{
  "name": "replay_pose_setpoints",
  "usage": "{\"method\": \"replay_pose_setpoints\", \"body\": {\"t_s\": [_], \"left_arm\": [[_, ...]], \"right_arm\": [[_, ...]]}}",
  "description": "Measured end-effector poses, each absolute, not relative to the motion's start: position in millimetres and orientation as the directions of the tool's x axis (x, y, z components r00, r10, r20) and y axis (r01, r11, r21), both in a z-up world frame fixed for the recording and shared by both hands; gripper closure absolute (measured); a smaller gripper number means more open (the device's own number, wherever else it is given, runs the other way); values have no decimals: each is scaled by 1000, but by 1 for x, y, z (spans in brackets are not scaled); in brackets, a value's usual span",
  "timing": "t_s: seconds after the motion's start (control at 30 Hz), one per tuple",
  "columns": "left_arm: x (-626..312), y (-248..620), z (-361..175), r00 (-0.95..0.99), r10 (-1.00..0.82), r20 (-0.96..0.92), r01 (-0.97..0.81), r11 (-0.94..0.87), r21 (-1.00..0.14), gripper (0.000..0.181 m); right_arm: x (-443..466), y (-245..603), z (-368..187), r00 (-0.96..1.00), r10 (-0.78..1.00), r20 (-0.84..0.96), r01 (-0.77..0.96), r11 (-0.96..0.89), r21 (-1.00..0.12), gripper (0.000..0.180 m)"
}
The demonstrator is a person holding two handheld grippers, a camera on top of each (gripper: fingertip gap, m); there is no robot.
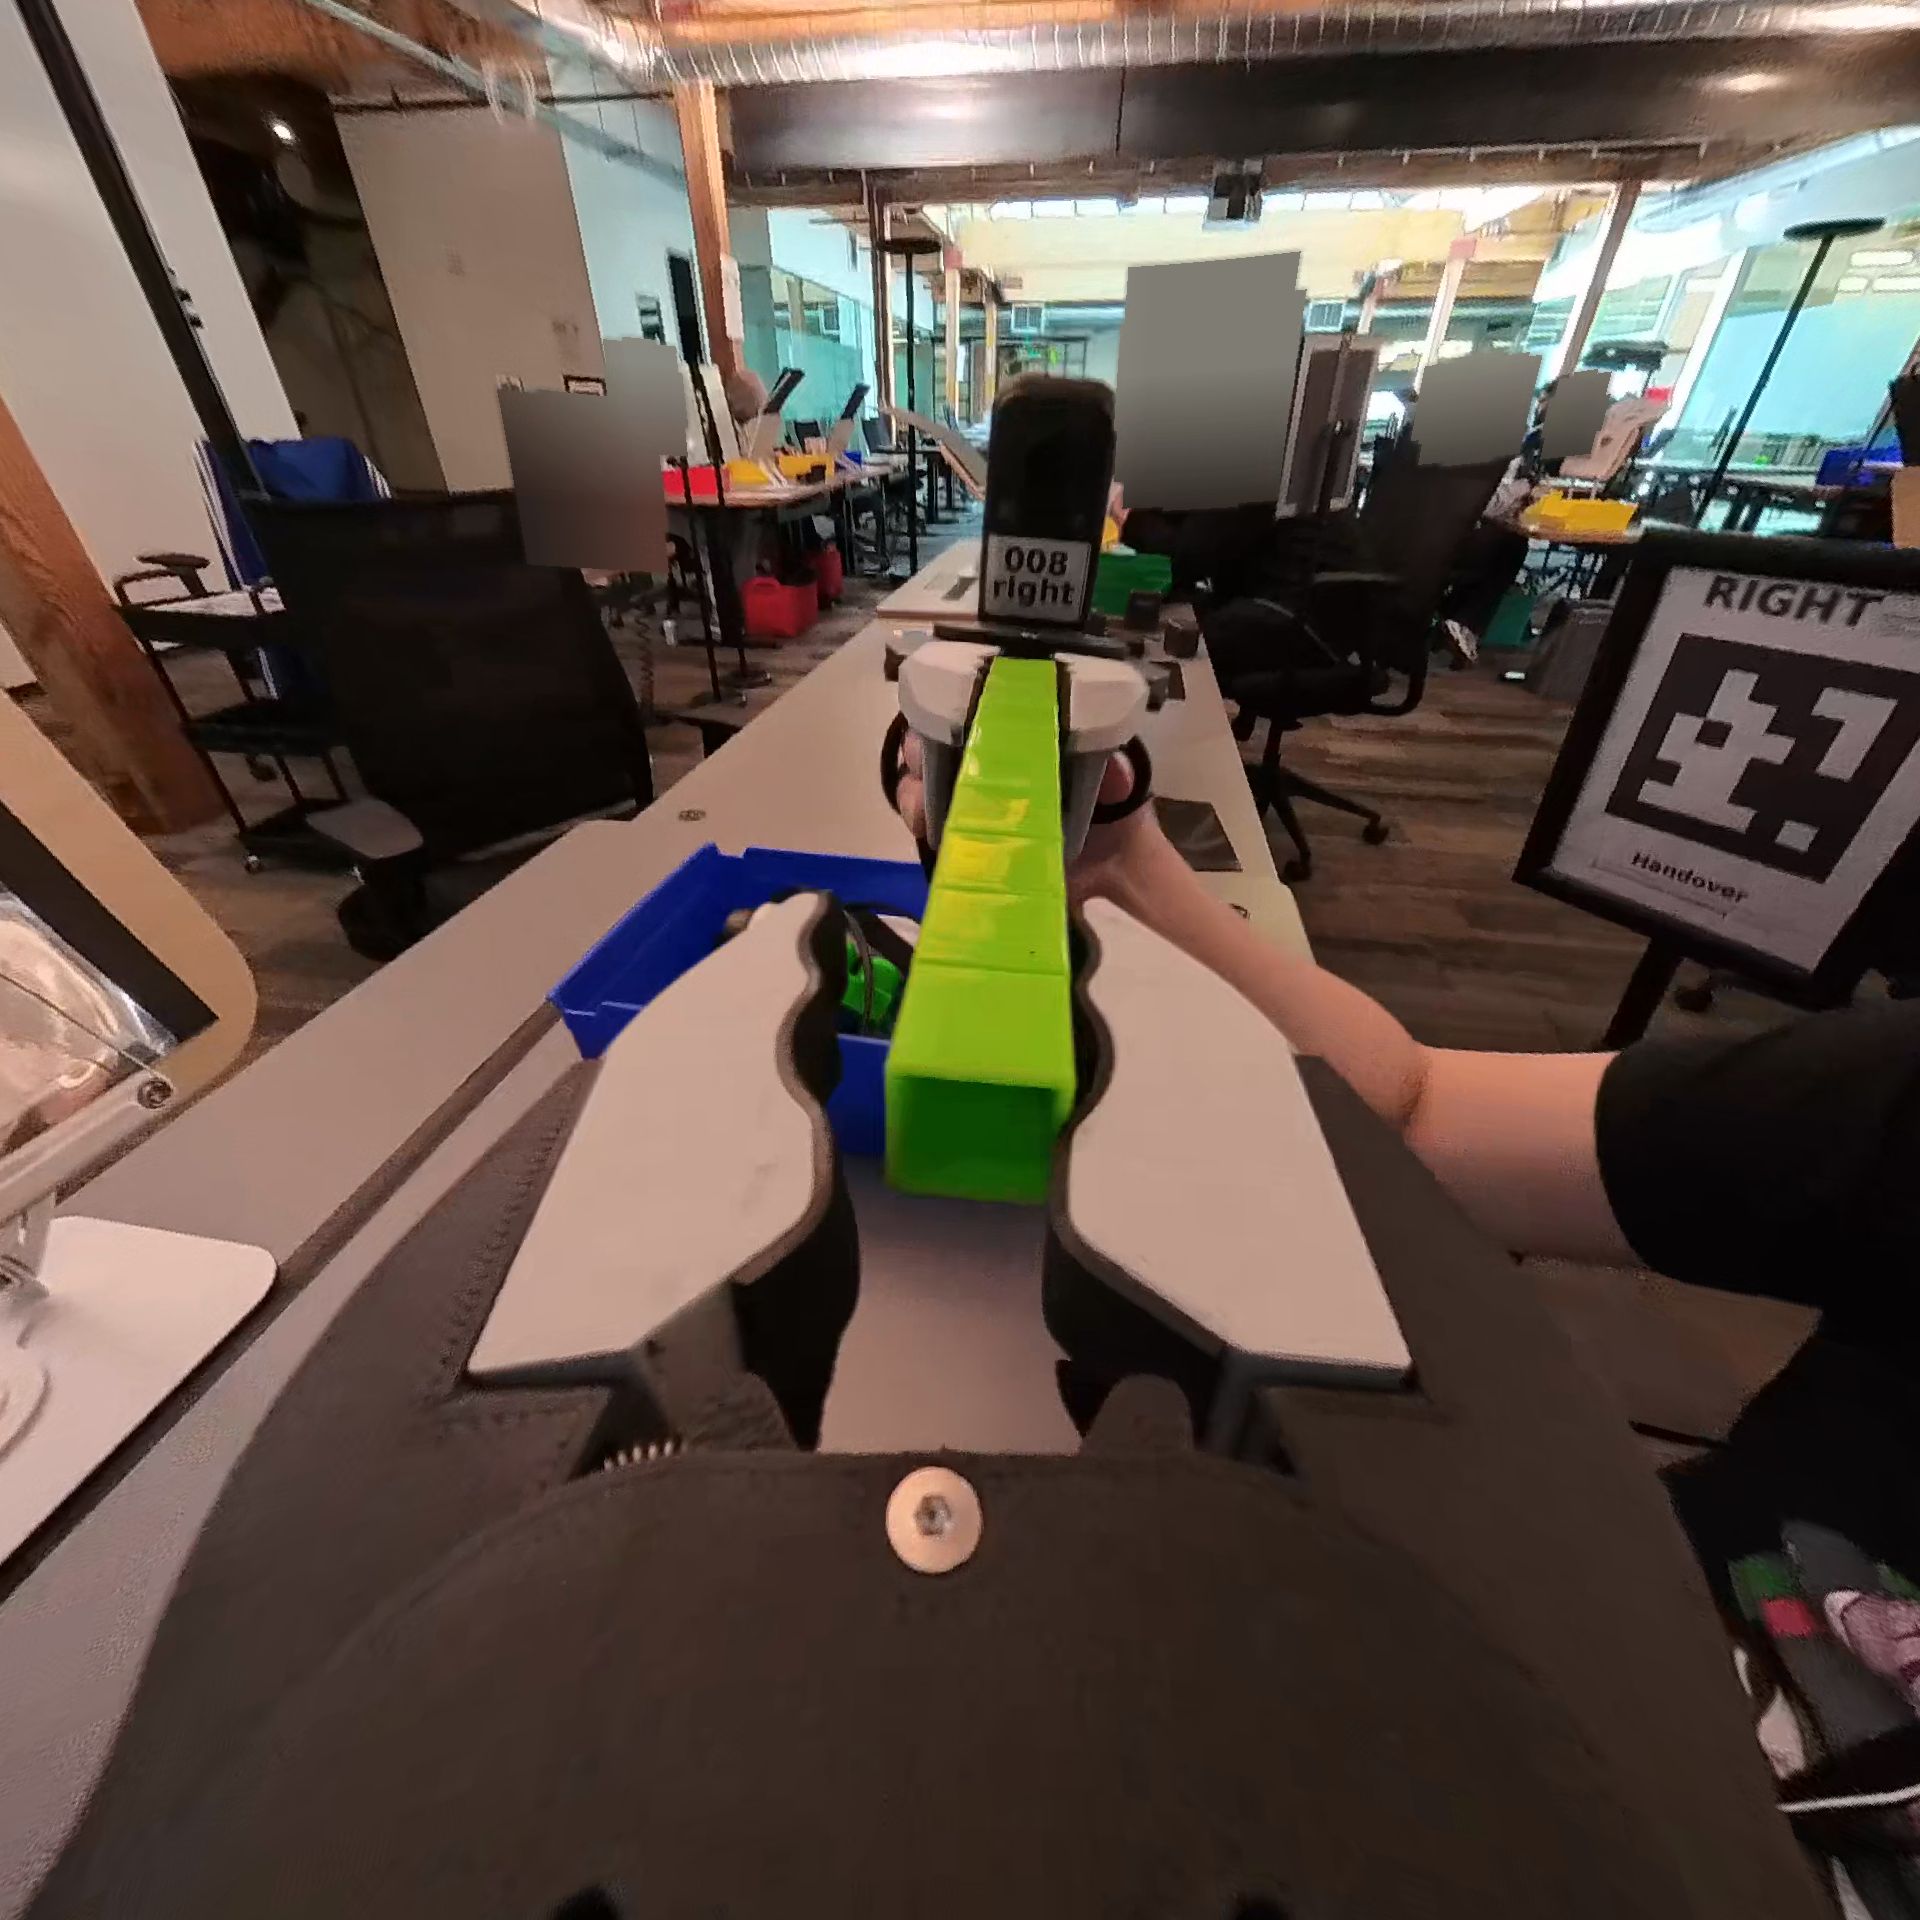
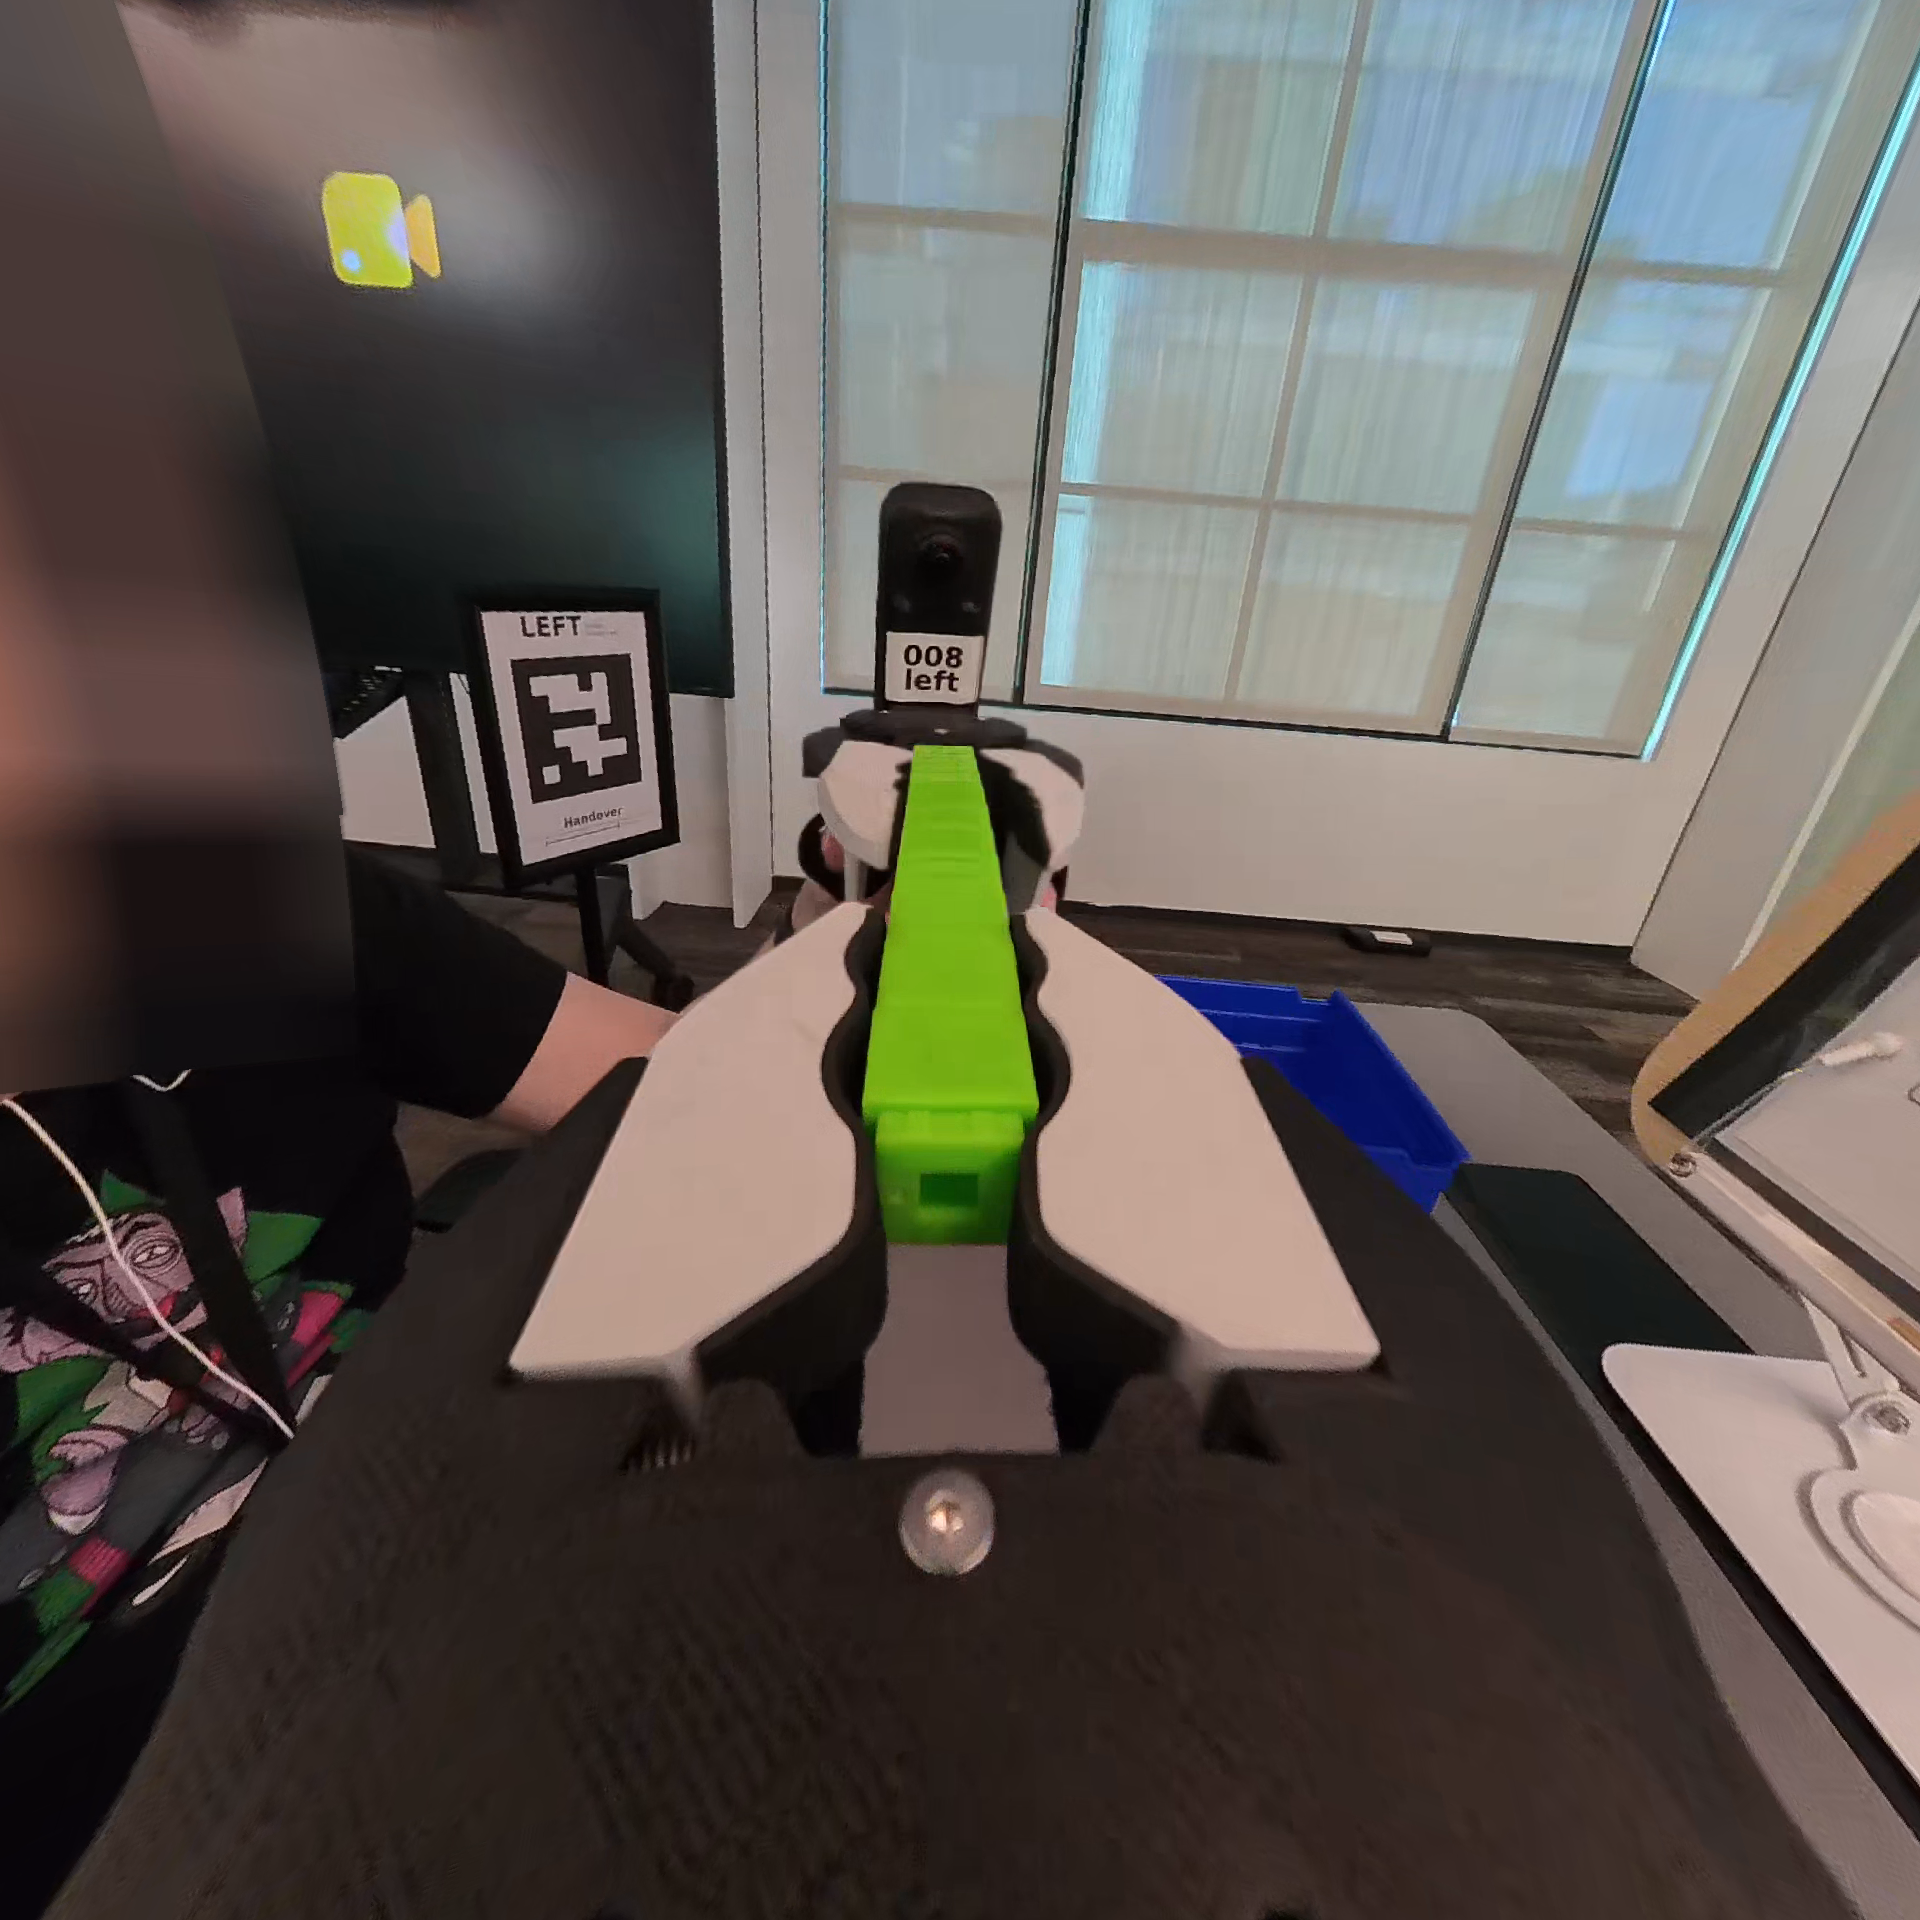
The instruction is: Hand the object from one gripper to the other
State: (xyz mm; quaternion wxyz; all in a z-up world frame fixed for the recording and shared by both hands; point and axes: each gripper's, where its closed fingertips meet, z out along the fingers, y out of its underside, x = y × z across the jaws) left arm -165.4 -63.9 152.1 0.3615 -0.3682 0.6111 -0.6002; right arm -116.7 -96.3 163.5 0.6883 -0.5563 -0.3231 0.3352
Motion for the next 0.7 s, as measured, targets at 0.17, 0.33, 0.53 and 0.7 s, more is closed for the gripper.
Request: {"method": "replay_pose_setpoints", "body": {"t_s": [0.17,0.33,0.53,0.7], "left_arm": [[-163,-70,151,-516,-856,-14,22,3,-1000,153],[-161,-72,149,-554,-832,30,13,-44,-999,145],[-156,-68,153,-541,-839,59,42,-97,-994,148],[-150,-58,157,-641,-673,369,-47,-445,-894,148]], "right_arm": [[-113,-99,157,563,825,52,-73,112,-991,156],[-114,-99,154,579,813,66,-34,105,-994,156],[-109,-95,168,644,761,74,-79,163,-983,155],[-104,-89,181,728,685,17,-140,173,-975,134]]}}
